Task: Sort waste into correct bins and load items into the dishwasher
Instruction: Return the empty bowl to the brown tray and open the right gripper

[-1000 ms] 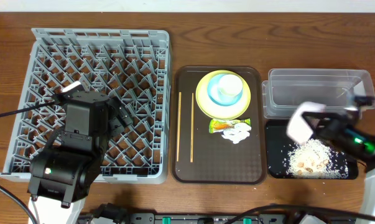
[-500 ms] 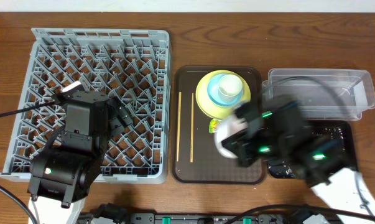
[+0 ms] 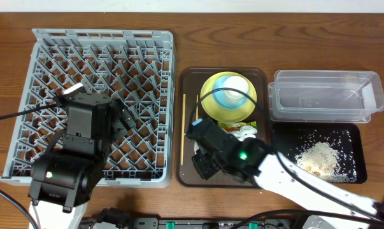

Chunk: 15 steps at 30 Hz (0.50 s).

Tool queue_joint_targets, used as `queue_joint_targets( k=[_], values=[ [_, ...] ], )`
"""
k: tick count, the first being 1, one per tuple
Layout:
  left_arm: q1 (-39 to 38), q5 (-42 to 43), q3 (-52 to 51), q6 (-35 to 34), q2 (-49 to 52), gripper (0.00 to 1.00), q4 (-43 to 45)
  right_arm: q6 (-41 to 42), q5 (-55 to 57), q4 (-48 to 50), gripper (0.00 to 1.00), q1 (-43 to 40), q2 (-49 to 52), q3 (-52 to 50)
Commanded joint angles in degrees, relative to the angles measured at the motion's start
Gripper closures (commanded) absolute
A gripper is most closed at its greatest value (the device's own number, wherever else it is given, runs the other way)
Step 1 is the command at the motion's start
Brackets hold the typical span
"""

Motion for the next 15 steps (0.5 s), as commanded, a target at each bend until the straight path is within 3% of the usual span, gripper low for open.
queue_joint_targets(
  k=[1,9,11,13,15],
  values=[
    [0.3,-0.1,0.8,0.2,0.1,0.05,-0.1,0.8,1.7,0.6,0.99,0.8,4.2,0.7],
    [0.3,-0.1,0.8,0.2,0.1,0.05,-0.1,0.8,-2.0,1.6,0.94,0.9,7.0,0.7],
    [0.3,-0.1,0.8,0.2,0.1,0.05,-0.1,0.7,-2.4,1.4,0.84,0.8,7.0,0.7],
    [0.3,-0.1,0.8,0.2,0.1,0.05,-0.1,0.7,-2.4,0.5,0.6,0.8,6.8,0.7],
    [0.3,-0.1,0.8,0.2,0.1,0.05,-0.1,0.7,-2.4,-0.1,0.53,0.7,6.2,0.7]
  ],
)
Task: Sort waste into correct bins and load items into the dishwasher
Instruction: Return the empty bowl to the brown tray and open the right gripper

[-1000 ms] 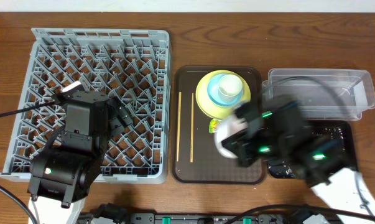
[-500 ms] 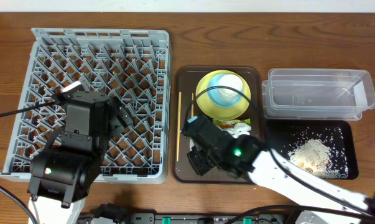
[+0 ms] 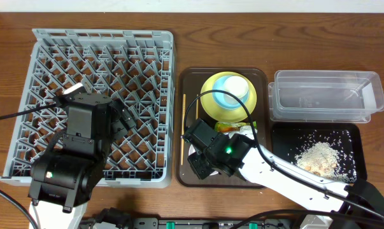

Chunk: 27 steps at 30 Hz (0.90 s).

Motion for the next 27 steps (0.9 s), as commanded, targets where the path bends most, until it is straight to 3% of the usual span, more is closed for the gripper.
queue_joint_targets(
  k=[1,8,15,27],
  values=[
    [0.3,-0.1,0.8,0.2,0.1,0.05,-0.1,0.0,-0.5,-0.7,0.51,0.7,-1.2,0.8],
    [0.3,-0.1,0.8,0.2,0.1,0.05,-0.1,-0.4,-0.5,-1.1,0.43,-1.4,-8.8,1.5],
    [0.3,-0.1,0.8,0.2,0.1,0.05,-0.1,-1.4,-0.5,-14.4,0.37,-12.5,-20.9,1.7],
    [0.3,-0.1,0.8,0.2,0.1,0.05,-0.1,-6.9,4.7,-17.7,0.33,-20.0,-20.5,1.7]
  ],
)
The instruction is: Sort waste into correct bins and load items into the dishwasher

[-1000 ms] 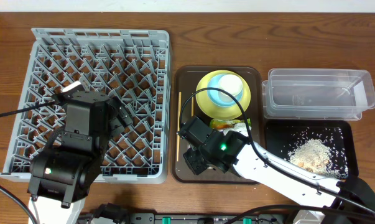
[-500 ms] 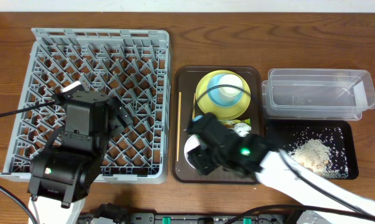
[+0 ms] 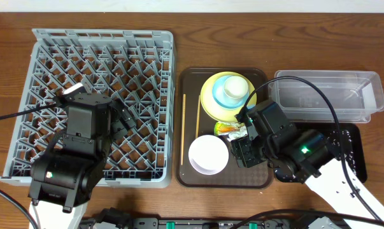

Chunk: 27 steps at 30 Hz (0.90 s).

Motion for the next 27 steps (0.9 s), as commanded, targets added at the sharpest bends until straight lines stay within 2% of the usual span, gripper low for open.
queue_joint_targets(
  k=[1,8,16,27],
  values=[
    [0.3,-0.1,0.8,0.2,0.1,0.05,-0.1,-1.9,4.9,0.4,0.33,-1.6,1.5,0.8],
    [0.3,-0.1,0.8,0.2,0.1,0.05,-0.1,-1.9,7.9,2.1,0.31,-3.3,6.5,0.7],
    [0.3,-0.1,0.8,0.2,0.1,0.05,-0.1,-1.8,9.6,6.2,0.32,-4.9,17.1,0.7],
    [0.3,-0.1,0.8,0.2,0.1,0.05,-0.1,1.0,5.2,12.4,0.41,-4.7,33.0,0.7]
  ],
)
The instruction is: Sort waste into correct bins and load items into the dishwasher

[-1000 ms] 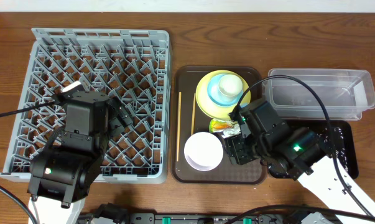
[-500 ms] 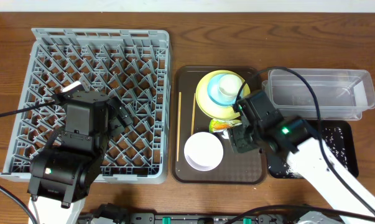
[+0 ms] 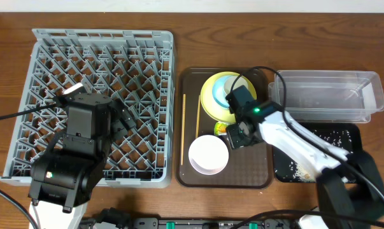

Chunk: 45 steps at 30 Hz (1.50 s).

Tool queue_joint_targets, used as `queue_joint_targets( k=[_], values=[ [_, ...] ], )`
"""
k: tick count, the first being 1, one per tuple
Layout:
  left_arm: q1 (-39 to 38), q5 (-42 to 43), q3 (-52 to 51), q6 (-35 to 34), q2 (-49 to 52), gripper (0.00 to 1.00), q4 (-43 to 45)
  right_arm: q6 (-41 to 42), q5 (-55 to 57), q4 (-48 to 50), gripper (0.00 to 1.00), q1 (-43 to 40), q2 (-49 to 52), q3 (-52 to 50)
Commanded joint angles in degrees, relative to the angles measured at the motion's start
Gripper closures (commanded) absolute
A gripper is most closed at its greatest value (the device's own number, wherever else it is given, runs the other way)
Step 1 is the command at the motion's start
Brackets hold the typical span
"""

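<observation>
A brown tray [image 3: 242, 175] holds a yellow plate [image 3: 211, 102] with a pale blue cup [image 3: 227, 86] on it. It also holds a white bowl [image 3: 208, 154], chopsticks [image 3: 183, 127] and an orange-yellow scrap of waste [image 3: 221, 129]. My right gripper [image 3: 234, 135] points down at the plate's near edge, right beside that scrap. Its fingers are hidden under its body. My left gripper [image 3: 123, 116] hangs open over the grey dish rack [image 3: 102, 33], holding nothing.
A clear plastic bin [image 3: 325, 95] stands at the back right. In front of it is a black tray [image 3: 344, 137] with scattered rice-like waste. The right arm and its cable cross above both.
My right gripper has moved back and left, from the tray's right part to the plate's near edge over the waste scrap. The left arm, bowl, plate and cup are where they were.
My right gripper first hung over the tray's front left, covering the white bowl. It then stood at the tray's right side with the bowl uncovered. Now it is at the waste beside the plate. The left arm stayed over the rack throughout.
</observation>
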Motion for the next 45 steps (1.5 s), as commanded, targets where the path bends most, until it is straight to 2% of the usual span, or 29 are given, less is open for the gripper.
queue_joint_targets(
  k=[1,6,13,20,23,27,31,39,41,42,43,44,45],
  values=[
    [0.3,-0.1,0.8,0.2,0.1,0.05,-0.1,2.3,-2.1,1.0,0.42,0.0,4.3,0.7],
    [0.3,-0.1,0.8,0.2,0.1,0.05,-0.1,2.8,-1.9,2.4,0.47,0.0,9.0,0.7],
    [0.3,-0.1,0.8,0.2,0.1,0.05,-0.1,3.5,-2.2,1.7,0.98,0.0,9.5,0.7],
    [0.3,-0.1,0.8,0.2,0.1,0.05,-0.1,3.4,-2.1,-9.2,0.99,-0.1,2.6,5.9],
    [0.3,-0.1,0.8,0.2,0.1,0.05,-0.1,2.9,-1.6,-11.0,0.99,-0.1,-2.1,8.8],
    [0.3,-0.1,0.8,0.2,0.1,0.05,-0.1,3.3,8.9,-10.5,0.99,-1.5,-9.5,10.4],
    [0.3,-0.1,0.8,0.2,0.1,0.05,-0.1,6.3,20.0,-10.5,0.99,-6.2,-13.0,10.4],
    [0.3,-0.1,0.8,0.2,0.1,0.05,-0.1,6.3,22.0,-5.8,0.99,-22.1,-11.1,8.3],
    [0.3,-0.1,0.8,0.2,0.1,0.05,-0.1,6.2,20.0,-1.6,0.98,-27.0,-8.9,7.1],
    [0.3,-0.1,0.8,0.2,0.1,0.05,-0.1,6.2,19.2,-0.7,0.93,-28.5,-8.0,7.0],
    [0.3,-0.1,0.8,0.2,0.1,0.05,-0.1,6.2,18.8,-0.4,0.82,-29.7,-7.2,7.0],
    [0.3,-0.1,0.8,0.2,0.1,0.05,-0.1,6.2,18.6,-0.2,0.52,-30.8,-6.6,7.0],
    [0.3,-0.1,0.8,0.2,0.1,0.05,-0.1,6.2,18.4,-0.2,0.35,-31.9,-6.0,7.0]
  ],
)
